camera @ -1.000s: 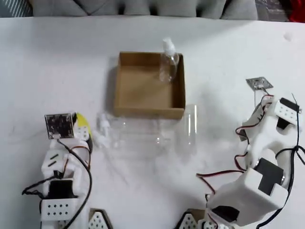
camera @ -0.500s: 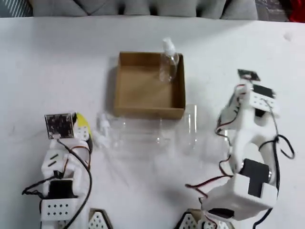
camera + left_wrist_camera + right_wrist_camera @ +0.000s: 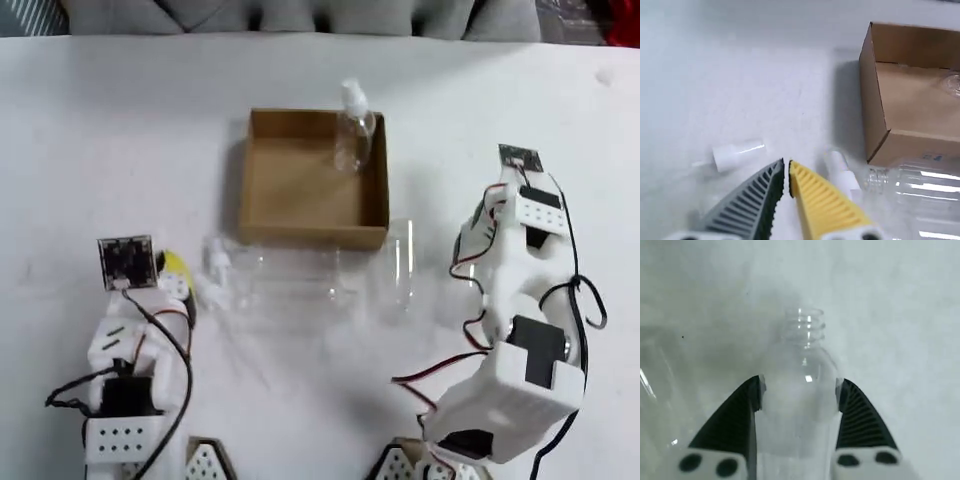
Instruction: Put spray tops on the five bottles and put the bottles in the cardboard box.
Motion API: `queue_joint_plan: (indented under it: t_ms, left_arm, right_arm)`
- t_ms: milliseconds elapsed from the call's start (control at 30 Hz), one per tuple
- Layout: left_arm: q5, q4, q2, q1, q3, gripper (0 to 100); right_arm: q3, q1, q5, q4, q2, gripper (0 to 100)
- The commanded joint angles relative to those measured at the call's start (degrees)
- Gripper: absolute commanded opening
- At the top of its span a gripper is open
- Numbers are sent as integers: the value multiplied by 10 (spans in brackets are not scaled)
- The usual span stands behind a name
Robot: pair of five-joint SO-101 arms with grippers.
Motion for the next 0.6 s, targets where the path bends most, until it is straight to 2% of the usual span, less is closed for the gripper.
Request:
queue_joint_plan:
  t_ms: [0,133,367,567]
  left_arm:
    - [46,66,-5,1,-69,24]
    - [47,121,-4,23,-92,24]
    - [61,145,2,30,-117,24]
    - [80,156,131,31,-198,24]
  right_arm:
    - [-8,-6,14,-16,9,15]
    - [-8,-6,16,-16,9,15]
    - [-7,-6,19,-15,9,15]
    - [-2,-11,20,-16,9,15]
